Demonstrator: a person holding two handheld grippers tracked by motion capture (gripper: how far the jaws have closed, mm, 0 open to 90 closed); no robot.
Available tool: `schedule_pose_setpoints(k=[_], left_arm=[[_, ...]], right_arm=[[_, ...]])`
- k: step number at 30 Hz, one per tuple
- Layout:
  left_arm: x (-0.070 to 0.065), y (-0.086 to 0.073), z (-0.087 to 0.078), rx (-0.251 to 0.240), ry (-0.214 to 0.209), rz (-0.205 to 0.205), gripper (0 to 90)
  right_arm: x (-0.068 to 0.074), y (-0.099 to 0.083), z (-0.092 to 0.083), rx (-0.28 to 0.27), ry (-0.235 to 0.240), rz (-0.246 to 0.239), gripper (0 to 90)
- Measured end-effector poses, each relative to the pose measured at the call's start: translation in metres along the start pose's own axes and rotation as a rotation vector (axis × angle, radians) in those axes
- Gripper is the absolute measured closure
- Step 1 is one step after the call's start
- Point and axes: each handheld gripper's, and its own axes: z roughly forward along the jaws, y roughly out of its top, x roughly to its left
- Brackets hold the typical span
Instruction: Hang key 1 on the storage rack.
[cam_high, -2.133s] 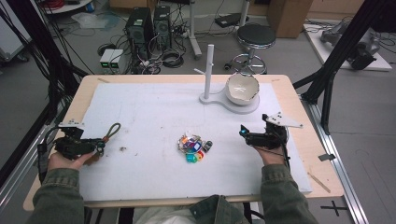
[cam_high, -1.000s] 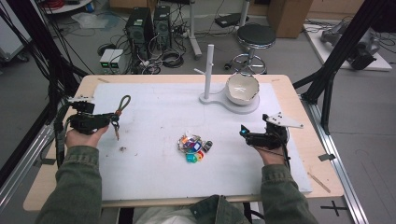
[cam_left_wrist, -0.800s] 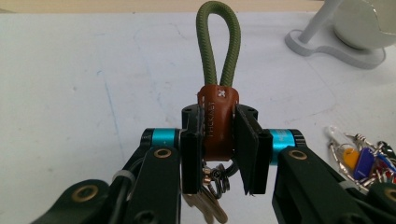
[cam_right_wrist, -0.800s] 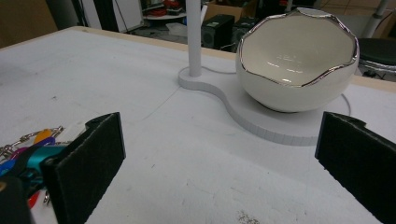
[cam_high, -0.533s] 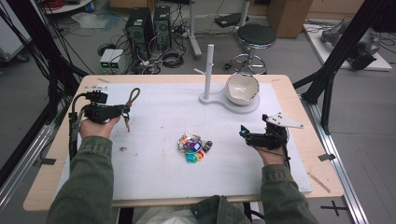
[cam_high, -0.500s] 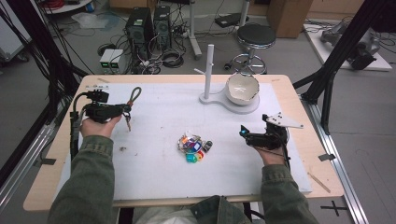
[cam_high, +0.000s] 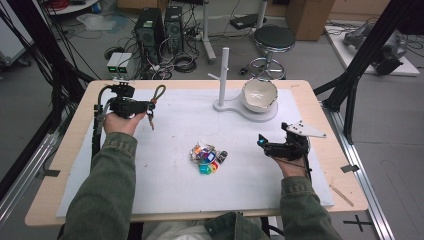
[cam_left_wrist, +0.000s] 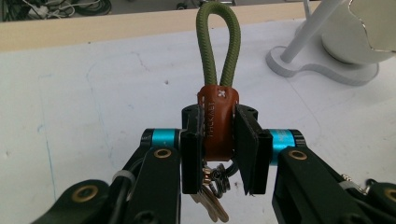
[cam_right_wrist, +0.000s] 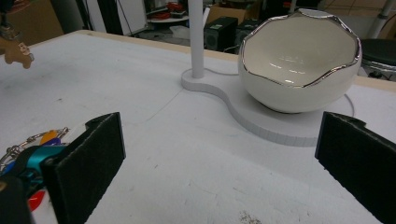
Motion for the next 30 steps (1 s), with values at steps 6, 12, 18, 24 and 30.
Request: schedule_pose_setpoints(k=[6,12,18,24,30], left_arm=[[-0.007,0.019,0.012,0.015,0.031,0.027,72.7],[-0.019,0.037,0.018,0.001,0.032,0.018,72.8],[-0.040,0.060,0.034,0.008,0.023,0.022,72.8],[-0.048,0.070,0.046,0.015,-0.010,0.016,72.8],[-0.047,0.072,0.057,0.016,-0.027,-0.007,72.9]], right_arm=[[-0.001,-0.001,0.000,0.003,0.011,-0.001,0.6],[-0.001,-0.001,-0.001,0.000,0.009,0.006,0.6],[-0.002,-0.002,-0.001,0.003,0.008,0.007,0.6],[-0.003,-0.003,-0.003,0.006,0.003,0.011,0.6],[-0.002,-0.005,-0.001,0.021,-0.002,0.002,0.6]])
